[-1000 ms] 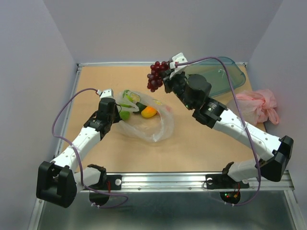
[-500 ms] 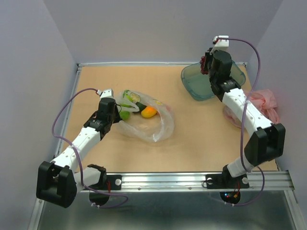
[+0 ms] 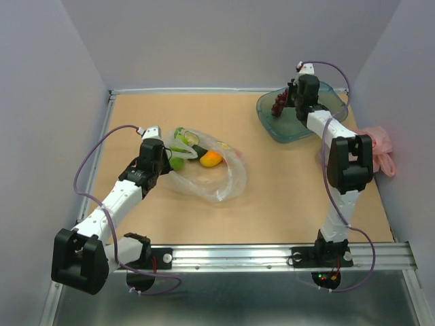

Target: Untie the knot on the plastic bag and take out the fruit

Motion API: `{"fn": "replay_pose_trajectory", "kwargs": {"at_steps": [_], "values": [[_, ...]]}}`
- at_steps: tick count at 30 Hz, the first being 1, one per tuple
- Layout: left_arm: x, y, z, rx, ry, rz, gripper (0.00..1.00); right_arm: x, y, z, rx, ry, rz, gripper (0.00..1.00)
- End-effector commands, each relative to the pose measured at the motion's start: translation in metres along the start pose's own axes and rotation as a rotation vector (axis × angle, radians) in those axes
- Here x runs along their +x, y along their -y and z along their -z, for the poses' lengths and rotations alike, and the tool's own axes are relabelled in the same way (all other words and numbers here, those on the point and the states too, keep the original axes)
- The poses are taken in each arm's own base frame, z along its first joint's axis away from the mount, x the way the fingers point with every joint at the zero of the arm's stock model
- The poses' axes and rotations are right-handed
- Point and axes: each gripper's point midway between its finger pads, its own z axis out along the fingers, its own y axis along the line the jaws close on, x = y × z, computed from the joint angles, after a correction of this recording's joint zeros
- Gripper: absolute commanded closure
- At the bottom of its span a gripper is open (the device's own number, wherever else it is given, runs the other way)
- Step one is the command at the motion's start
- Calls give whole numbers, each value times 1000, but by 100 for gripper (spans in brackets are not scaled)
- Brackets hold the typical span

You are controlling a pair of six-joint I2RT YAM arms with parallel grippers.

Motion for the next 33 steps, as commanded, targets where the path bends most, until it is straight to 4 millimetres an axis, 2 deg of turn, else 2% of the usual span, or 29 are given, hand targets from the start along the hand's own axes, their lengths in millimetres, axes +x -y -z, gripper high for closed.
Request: {"fn": "replay_pose_trajectory", "kwargs": {"at_steps": [1, 2, 3, 4, 6, 7, 9, 11, 12, 16, 17, 19, 20, 22, 23, 24, 26, 27, 28, 29, 31, 32, 33], "values": [[-25, 5, 8, 19, 64, -2, 100, -39, 31, -19, 48, 124, -47, 84], [-25, 5, 8, 19, 64, -2, 100, -35, 42, -22, 93, 116, -47, 78], [-25, 6, 8, 20, 63, -2, 100, -30, 51, -23, 134, 109, -43, 57], [-26, 6, 8, 22, 64, -2, 100, -30, 58, -20, 163, 107, -20, 43], [-26, 7, 8, 26, 66, -1, 100, -37, 56, -6, 152, 117, -19, 19], [-26, 7, 9, 29, 66, -1, 100, -36, 51, -1, 132, 113, -20, 11], [-27, 8, 9, 31, 67, -1, 100, -52, 48, 17, 131, 144, -29, 9], [-28, 8, 9, 33, 69, 1, 100, -54, 42, 28, 123, 142, -14, 6], [-27, 8, 9, 32, 68, 1, 100, -59, 38, 41, 110, 145, -1, 6], [-29, 8, 11, 36, 76, 3, 100, -58, -2, 73, 23, 140, 41, 5], [-30, 8, 11, 36, 79, 3, 100, -58, -25, 91, -30, 146, 86, 4], [-31, 8, 12, 35, 84, 5, 100, -54, -46, 108, -76, 146, 107, 4], [-32, 7, 13, 34, 88, 6, 100, -46, -67, 124, -129, 132, 122, 4], [-32, 7, 13, 34, 90, 5, 100, -40, -87, 142, -175, 127, 133, 3], [-32, 7, 14, 34, 91, 7, 100, -27, -93, 149, -183, 105, 148, 2], [-33, 7, 15, 34, 94, 7, 100, -32, -118, 172, -242, 132, 159, 2], [-34, 7, 16, 35, 101, 9, 100, -22, -138, 194, -281, 130, 177, 2], [-34, 7, 16, 35, 101, 9, 100, -18, -165, 213, -348, 136, 191, 2], [-35, 7, 16, 34, 103, 9, 100, -21, -176, 230, -382, 151, 192, 1], [-34, 7, 16, 35, 101, 10, 100, -16, -202, 252, -437, 157, 208, 1], [-35, 7, 16, 36, 102, 11, 100, -12, -226, 278, -499, 169, 224, 1], [-35, 7, 16, 36, 103, 11, 100, -4, -248, 300, -553, 168, 245, 1], [-35, 7, 16, 35, 104, 11, 100, 1, -263, 311, -582, 167, 256, 1]]}}
